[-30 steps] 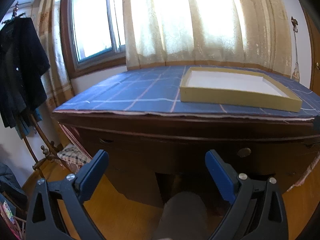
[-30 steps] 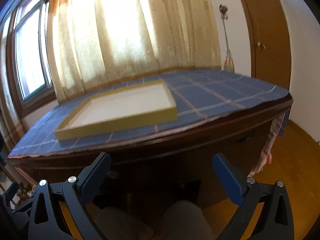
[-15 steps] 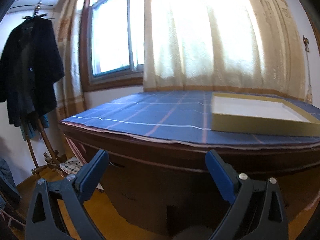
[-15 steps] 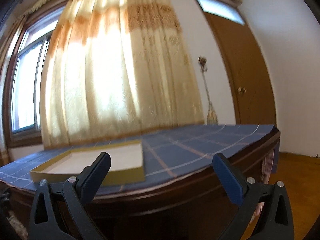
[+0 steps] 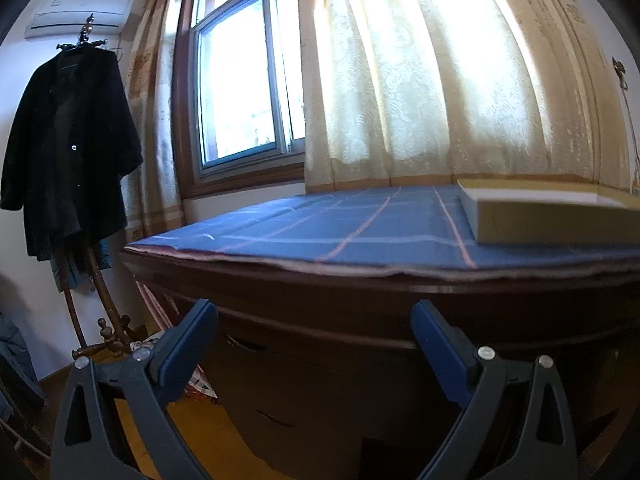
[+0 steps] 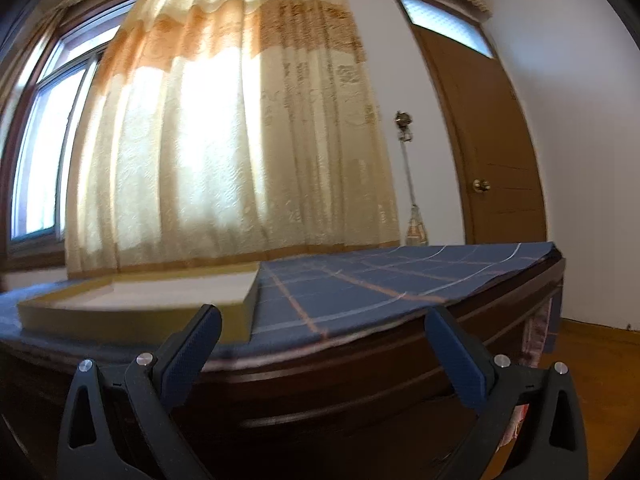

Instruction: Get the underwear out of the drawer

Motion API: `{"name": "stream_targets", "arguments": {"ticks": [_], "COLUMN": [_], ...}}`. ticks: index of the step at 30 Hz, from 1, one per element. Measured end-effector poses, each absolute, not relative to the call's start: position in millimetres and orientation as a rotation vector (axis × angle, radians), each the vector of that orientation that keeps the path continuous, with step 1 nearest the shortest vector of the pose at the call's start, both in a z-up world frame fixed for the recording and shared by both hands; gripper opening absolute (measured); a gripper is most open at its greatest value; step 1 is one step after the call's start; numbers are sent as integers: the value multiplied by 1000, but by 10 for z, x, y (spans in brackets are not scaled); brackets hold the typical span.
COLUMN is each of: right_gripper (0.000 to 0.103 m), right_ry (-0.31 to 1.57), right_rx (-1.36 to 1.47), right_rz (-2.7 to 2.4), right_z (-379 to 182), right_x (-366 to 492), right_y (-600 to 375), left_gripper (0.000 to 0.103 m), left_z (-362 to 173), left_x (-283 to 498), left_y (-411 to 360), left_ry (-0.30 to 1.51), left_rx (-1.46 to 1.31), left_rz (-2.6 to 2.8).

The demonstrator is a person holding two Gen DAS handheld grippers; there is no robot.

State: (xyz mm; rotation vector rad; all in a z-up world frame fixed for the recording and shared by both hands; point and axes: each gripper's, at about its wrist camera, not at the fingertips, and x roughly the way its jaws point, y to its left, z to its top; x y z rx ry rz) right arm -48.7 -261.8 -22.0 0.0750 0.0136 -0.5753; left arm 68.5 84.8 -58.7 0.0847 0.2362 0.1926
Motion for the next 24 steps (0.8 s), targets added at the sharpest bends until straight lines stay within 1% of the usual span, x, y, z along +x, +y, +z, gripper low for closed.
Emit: {"name": "stream_targets", "arguments": {"ticks": [4,7,9,10,11,18,24], "right_gripper": [102,102,102,102,102,102,102], "right_ry": [56,6,-72,-102,-117,-146,-179], "right_rx": [50,14,-17,-21,-22,-22,14], "right_rz": [-525,-562,-609,-620,-625,-649,-653], "right_z": [-418,-432,-389,-358,-341,-374,-465], "right_x": [-495,-504,-515,-497,-475,-262,-184], "right_y": [-2608,-2636,-2682,-2710,-2735,-2867,-2929], "left_gripper": [99,99,99,103,103,103,103], "left_z": [-678,-630,-602,-589,-595,-603,-625], "left_x": [661,649,644,653,643,673,812], "left_y": [832,898,916,925,938,935,1116], "left_ry": [232,186,149,133,106,-2,-39], "left_rx": [100,56,41,34,21,59,-14], "left_rz": [168,175,188,201,206,303,364]}}
